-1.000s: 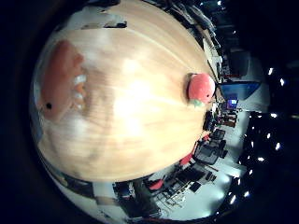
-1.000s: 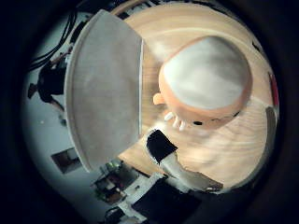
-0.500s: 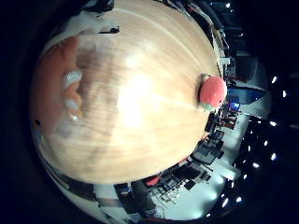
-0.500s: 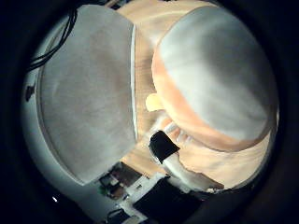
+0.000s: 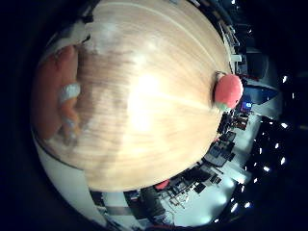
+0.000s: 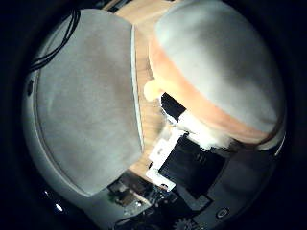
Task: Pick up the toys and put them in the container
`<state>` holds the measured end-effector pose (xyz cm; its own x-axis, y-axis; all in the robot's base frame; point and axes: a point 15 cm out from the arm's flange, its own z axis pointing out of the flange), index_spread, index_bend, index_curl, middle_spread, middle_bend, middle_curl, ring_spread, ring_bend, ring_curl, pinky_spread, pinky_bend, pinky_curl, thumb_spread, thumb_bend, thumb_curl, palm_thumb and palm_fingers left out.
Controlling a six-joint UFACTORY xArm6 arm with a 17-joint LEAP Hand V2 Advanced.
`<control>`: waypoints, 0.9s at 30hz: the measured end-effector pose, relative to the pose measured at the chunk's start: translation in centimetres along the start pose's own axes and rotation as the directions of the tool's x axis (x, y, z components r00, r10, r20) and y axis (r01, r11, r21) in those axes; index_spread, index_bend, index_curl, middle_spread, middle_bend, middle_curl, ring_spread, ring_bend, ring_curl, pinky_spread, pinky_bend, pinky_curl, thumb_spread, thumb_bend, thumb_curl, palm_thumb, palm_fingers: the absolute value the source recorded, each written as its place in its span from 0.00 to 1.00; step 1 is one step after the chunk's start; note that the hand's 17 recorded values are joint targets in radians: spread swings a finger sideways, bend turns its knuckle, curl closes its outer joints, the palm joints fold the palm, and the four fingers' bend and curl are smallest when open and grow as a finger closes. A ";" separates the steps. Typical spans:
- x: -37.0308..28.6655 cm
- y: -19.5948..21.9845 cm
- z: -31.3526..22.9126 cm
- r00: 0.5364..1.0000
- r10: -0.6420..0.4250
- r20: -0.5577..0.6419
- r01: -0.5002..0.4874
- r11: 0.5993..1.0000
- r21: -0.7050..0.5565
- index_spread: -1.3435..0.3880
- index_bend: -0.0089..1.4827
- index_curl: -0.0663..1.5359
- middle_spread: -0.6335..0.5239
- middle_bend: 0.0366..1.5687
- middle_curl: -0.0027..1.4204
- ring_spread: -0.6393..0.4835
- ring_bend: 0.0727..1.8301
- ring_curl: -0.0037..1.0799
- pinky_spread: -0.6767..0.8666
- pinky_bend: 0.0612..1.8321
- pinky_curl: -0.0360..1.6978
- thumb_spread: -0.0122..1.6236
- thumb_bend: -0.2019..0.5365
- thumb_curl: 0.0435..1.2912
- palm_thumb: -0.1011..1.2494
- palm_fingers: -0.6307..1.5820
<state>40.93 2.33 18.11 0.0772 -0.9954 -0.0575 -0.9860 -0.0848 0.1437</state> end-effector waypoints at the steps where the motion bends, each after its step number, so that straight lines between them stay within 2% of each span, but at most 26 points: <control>1: 0.0 0.0 0.0 1.000 0.000 0.000 0.000 1.000 0.000 0.51 0.12 0.11 0.20 0.42 0.41 0.25 0.69 0.47 0.19 0.80 0.30 0.69 0.41 0.24 0.64 0.68; 5: 0.2 -0.1 -0.1 1.000 0.005 0.001 -0.005 1.000 0.003 0.50 0.14 0.12 0.18 0.47 0.45 0.26 0.69 0.48 0.20 0.79 0.31 0.72 0.47 0.25 0.74 0.74; 9: 1.0 -0.1 -1.0 1.000 0.023 0.003 -0.023 1.000 0.021 0.49 0.16 0.15 0.17 0.48 0.48 0.28 0.68 0.49 0.20 0.76 0.31 0.74 0.50 0.26 0.80 0.77; 15: 2.2 -0.1 -4.7 0.999 0.047 0.002 -0.047 0.994 0.096 0.47 0.22 0.20 0.16 0.47 0.51 0.28 0.67 0.49 0.20 0.73 0.30 0.74 0.48 0.26 0.83 0.79; 27: 4.1 1.5 -14.5 0.996 0.089 -0.004 -0.084 0.953 0.291 0.46 0.24 0.27 0.16 0.47 0.55 0.29 0.67 0.50 0.18 0.71 0.31 0.72 0.38 0.25 0.86 0.79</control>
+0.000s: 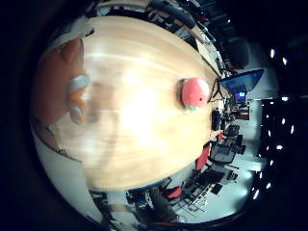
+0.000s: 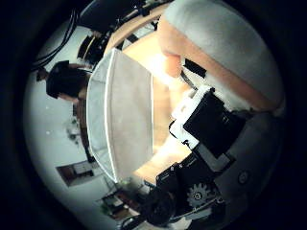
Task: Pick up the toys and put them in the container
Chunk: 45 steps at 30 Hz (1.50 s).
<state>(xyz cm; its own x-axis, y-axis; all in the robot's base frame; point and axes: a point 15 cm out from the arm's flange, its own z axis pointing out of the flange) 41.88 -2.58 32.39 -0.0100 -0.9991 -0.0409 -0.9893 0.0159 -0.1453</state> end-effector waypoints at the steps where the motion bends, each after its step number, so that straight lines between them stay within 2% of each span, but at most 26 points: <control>1: 0.0 -0.1 -0.5 1.000 0.000 -0.001 0.000 1.000 0.011 0.46 0.24 0.28 0.16 0.46 0.55 0.29 0.67 0.50 0.18 0.71 0.31 0.72 0.38 0.25 0.86 0.79; 10: -1.9 -0.6 -4.7 0.999 -0.044 -0.001 0.044 0.993 0.111 0.45 0.23 0.33 0.15 0.46 0.56 0.29 0.67 0.49 0.18 0.71 0.31 0.71 0.31 0.25 0.88 0.80; 18: -7.8 -1.2 -9.0 0.986 -0.161 0.045 0.146 0.959 0.241 0.45 0.21 0.38 0.15 0.45 0.57 0.29 0.67 0.49 0.18 0.71 0.32 0.70 0.26 0.25 0.89 0.80; 23: -11.6 -1.4 -10.4 0.968 -0.246 0.057 0.221 0.934 0.279 0.44 0.20 0.41 0.14 0.45 0.57 0.29 0.67 0.49 0.19 0.70 0.32 0.69 0.26 0.24 0.88 0.80; 33: -20.4 -1.1 -11.6 0.895 -0.438 0.082 0.397 0.867 0.301 0.43 0.18 0.46 0.14 0.46 0.57 0.28 0.67 0.48 0.18 0.69 0.32 0.68 0.25 0.24 0.86 0.81; 45: -25.6 -0.6 -9.9 0.790 -0.604 0.108 0.560 0.782 0.276 0.42 0.15 0.51 0.15 0.47 0.55 0.28 0.67 0.47 0.16 0.67 0.32 0.66 0.25 0.24 0.85 0.82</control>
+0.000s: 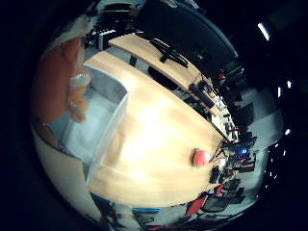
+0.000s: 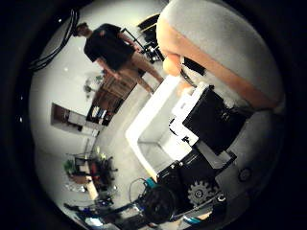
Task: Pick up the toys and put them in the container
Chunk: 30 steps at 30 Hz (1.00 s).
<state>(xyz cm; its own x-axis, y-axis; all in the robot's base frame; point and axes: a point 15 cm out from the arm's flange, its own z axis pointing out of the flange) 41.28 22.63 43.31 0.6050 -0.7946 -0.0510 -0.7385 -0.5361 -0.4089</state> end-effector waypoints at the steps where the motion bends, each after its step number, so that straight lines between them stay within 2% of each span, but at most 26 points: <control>1: -0.1 -0.1 0.2 1.000 -0.015 0.002 0.015 1.000 -0.005 0.41 0.15 0.51 0.15 0.47 0.55 0.28 0.67 0.47 0.16 0.67 0.32 0.66 0.25 0.24 0.85 0.82; 10: -2.3 -0.4 3.6 0.982 -0.185 0.041 0.187 0.981 -0.052 0.41 0.14 0.54 0.16 0.49 0.54 0.28 0.66 0.47 0.15 0.66 0.32 0.65 0.25 0.24 0.85 0.82; 15: -2.5 -0.6 3.9 0.978 -0.202 0.045 0.205 0.977 -0.054 0.40 0.13 0.55 0.16 0.49 0.53 0.28 0.66 0.47 0.15 0.66 0.32 0.65 0.25 0.24 0.85 0.82; 17: -2.6 -0.6 4.0 0.977 -0.209 0.047 0.212 0.976 -0.055 0.40 0.11 0.54 0.16 0.47 0.52 0.27 0.66 0.46 0.15 0.67 0.32 0.64 0.19 0.22 0.78 0.79; 18: -2.5 -0.6 4.0 0.977 -0.210 0.047 0.212 0.976 -0.056 0.40 0.09 0.53 0.16 0.44 0.51 0.26 0.65 0.46 0.13 0.68 0.32 0.64 0.14 0.21 0.71 0.75; 19: -2.5 -0.6 4.1 0.976 -0.212 0.048 0.214 0.975 -0.058 0.41 0.06 0.51 0.14 0.40 0.50 0.24 0.65 0.45 0.12 0.69 0.32 0.62 0.09 0.19 0.60 0.69; 22: -2.4 -0.3 4.2 0.975 -0.216 0.051 0.220 0.973 -0.069 0.43 0.08 0.49 0.16 0.31 0.47 0.23 0.61 0.45 0.11 0.70 0.33 0.58 0.10 0.16 0.41 0.50; 23: -2.4 -0.3 4.2 0.975 -0.217 0.052 0.221 0.973 -0.072 0.44 0.11 0.48 0.18 0.30 0.46 0.26 0.56 0.43 0.16 0.65 0.33 0.56 0.11 0.16 0.35 0.40; 24: -2.3 -0.3 4.2 0.975 -0.216 0.053 0.220 0.973 -0.074 0.44 0.12 0.48 0.20 0.29 0.45 0.27 0.54 0.42 0.19 0.63 0.32 0.55 0.12 0.15 0.32 0.37; 25: -2.2 -0.2 4.2 0.975 -0.214 0.055 0.218 0.973 -0.080 0.45 0.12 0.45 0.24 0.28 0.43 0.31 0.48 0.37 0.27 0.59 0.31 0.53 0.14 0.15 0.25 0.33; 30: -2.1 -0.1 4.5 0.973 -0.220 0.076 0.228 0.967 -0.115 0.48 0.12 0.39 0.30 0.25 0.39 0.38 0.40 0.29 0.44 0.54 0.26 0.48 0.19 0.17 0.17 0.31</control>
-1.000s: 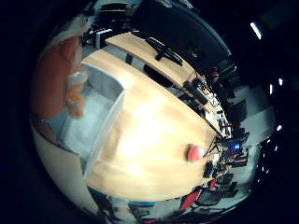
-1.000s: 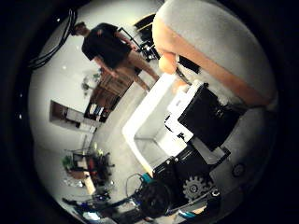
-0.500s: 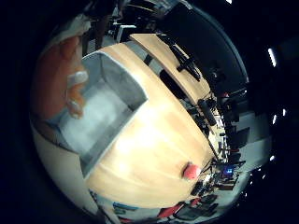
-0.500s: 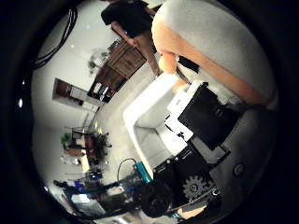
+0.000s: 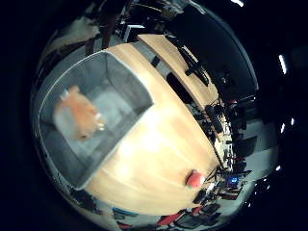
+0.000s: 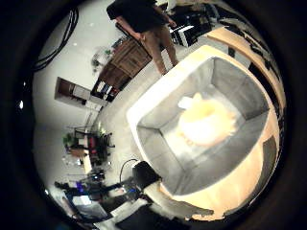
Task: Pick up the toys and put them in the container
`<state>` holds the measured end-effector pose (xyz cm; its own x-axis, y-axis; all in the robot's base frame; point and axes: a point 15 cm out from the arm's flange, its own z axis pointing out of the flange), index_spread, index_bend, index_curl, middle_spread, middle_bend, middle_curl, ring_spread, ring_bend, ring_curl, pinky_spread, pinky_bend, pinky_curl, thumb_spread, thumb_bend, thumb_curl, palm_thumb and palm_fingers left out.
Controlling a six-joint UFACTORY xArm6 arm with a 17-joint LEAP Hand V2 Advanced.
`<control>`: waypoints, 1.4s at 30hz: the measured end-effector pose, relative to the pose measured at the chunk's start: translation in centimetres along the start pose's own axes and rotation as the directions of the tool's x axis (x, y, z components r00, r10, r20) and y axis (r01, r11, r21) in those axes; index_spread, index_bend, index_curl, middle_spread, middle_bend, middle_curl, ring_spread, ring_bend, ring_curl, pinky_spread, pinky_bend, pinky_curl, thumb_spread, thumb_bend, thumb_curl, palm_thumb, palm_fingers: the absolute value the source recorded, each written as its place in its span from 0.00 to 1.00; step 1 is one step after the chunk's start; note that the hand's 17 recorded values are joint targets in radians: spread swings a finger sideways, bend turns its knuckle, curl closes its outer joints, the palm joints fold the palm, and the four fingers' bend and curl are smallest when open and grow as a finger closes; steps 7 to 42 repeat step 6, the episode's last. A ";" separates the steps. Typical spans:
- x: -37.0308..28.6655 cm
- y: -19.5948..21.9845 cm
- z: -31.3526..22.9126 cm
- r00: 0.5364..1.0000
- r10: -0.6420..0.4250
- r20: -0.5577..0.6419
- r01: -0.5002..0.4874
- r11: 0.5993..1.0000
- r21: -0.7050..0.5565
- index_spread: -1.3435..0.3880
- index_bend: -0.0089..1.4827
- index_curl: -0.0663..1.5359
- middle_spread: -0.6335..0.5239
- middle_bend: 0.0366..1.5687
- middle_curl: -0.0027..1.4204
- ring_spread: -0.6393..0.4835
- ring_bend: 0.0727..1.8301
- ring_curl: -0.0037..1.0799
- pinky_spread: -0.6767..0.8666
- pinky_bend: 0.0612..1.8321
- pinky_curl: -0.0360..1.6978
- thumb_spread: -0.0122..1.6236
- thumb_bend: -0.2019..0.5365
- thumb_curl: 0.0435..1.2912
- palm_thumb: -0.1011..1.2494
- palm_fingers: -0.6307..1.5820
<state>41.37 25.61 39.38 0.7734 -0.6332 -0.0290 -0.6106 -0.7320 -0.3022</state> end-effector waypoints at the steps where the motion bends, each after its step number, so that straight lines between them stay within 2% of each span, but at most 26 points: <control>1: 0.0 0.0 0.1 1.000 0.001 0.004 -0.001 1.000 -0.002 0.48 0.12 0.38 0.32 0.24 0.38 0.40 0.39 0.28 0.47 0.54 0.25 0.47 0.19 0.17 0.15 0.31; 6: 0.0 0.2 0.4 0.999 0.012 0.034 -0.012 1.000 -0.006 0.49 0.11 0.34 0.35 0.22 0.35 0.43 0.37 0.26 0.57 0.52 0.23 0.44 0.21 0.19 0.12 0.32; 42: 0.0 0.2 0.4 0.999 0.012 0.034 -0.012 1.000 -0.006 0.49 0.11 0.34 0.35 0.22 0.35 0.43 0.37 0.26 0.57 0.52 0.23 0.44 0.21 0.19 0.12 0.32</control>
